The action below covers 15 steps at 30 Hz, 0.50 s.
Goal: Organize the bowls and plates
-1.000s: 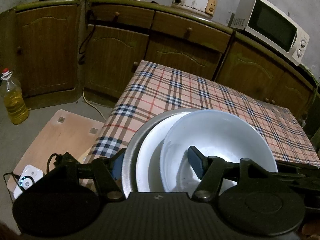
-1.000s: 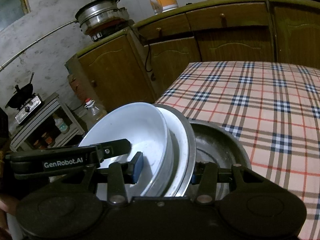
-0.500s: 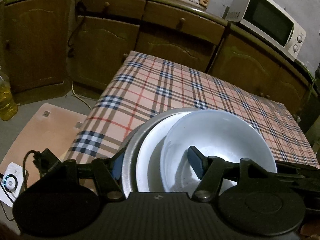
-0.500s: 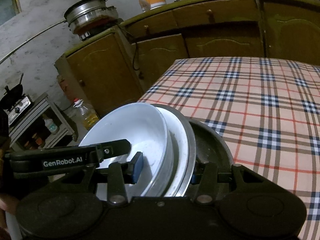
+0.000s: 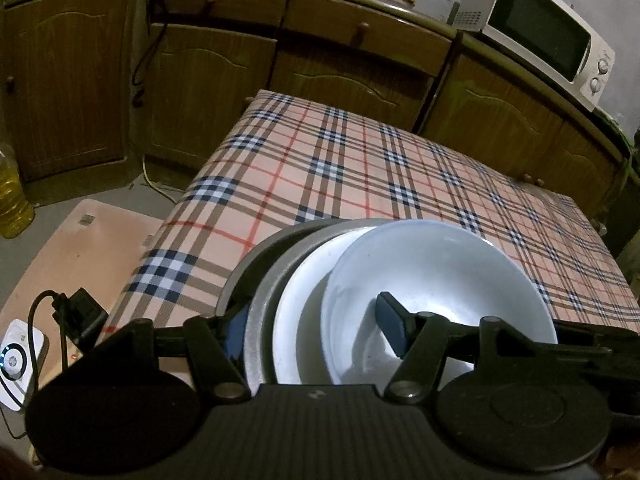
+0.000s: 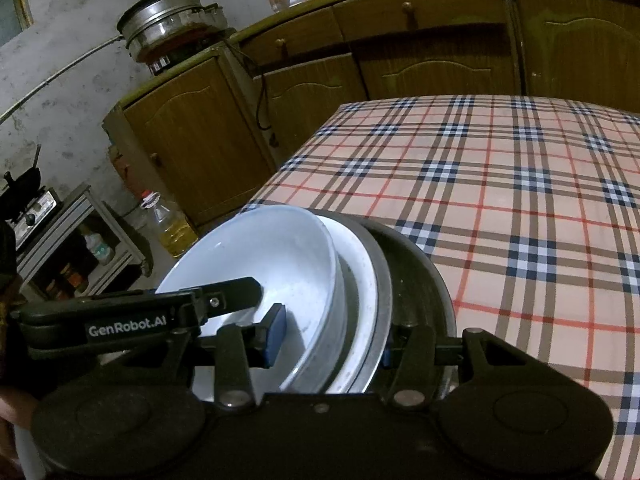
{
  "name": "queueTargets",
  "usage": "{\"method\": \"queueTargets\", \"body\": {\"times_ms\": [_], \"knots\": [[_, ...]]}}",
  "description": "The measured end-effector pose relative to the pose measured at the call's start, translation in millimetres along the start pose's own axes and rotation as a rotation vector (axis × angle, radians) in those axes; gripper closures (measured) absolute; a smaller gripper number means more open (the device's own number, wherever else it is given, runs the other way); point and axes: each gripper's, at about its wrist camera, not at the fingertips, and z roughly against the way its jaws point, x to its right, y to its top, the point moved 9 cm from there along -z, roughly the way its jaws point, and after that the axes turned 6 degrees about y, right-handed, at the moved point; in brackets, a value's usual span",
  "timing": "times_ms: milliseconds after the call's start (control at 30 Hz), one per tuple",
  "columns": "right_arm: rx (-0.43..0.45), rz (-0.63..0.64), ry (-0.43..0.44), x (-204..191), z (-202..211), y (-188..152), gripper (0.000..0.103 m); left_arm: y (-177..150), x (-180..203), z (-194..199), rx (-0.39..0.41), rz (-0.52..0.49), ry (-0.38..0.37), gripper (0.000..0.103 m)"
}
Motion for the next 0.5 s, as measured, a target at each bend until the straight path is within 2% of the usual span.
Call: {"method": "queueTargets", "body": {"times_ms": [300,400,500], "knots": [[-0.029,-0.012,0.005,3.2,-1.8,-1.8,0.046,-0.8,0.5,-0.7,-0.004,0.009,0.001,0.037],[-0.048,-0.023,-0.001,5.9,-2.4,-5.3,0.039,-0.5,0.1,-0.4,-0.001,0.005,0.005,0.037],[-0.068,-0.019,0.003,4.5,-1.7,-7.6,0.037,-1.4,1.5,-0.8,-0.002,-0.005,0.006,0.037]]}}
